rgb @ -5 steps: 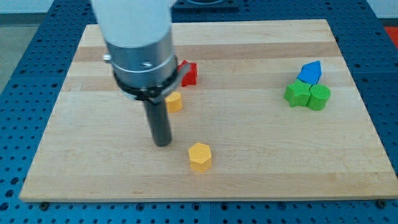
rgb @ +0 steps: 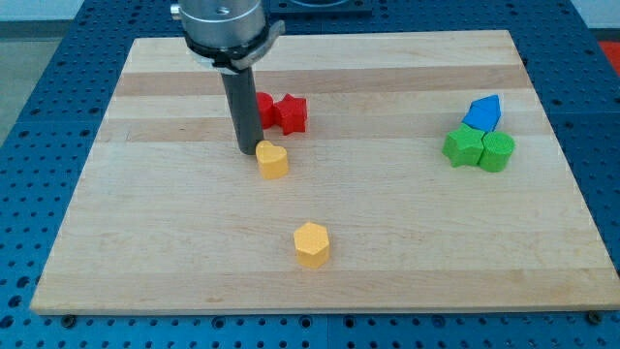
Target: Push the yellow heart closer to the yellow hexagon
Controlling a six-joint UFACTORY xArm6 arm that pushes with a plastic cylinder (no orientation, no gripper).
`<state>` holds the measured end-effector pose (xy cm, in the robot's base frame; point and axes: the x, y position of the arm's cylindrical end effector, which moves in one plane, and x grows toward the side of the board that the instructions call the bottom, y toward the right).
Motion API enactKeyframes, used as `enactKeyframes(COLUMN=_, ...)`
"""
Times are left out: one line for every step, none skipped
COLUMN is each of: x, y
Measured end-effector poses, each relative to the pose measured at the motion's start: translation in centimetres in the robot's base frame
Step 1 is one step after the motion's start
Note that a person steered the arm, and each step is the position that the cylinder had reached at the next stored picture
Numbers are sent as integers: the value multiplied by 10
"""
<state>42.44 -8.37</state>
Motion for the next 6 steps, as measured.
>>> enactKeyframes(x=6, y=20)
enactKeyframes(x=14, y=42)
enactKeyframes(x=34, y=52)
enactKeyframes(x=52, y=59)
enactKeyframes(x=61, y=68)
enactKeyframes(x=64, y=73)
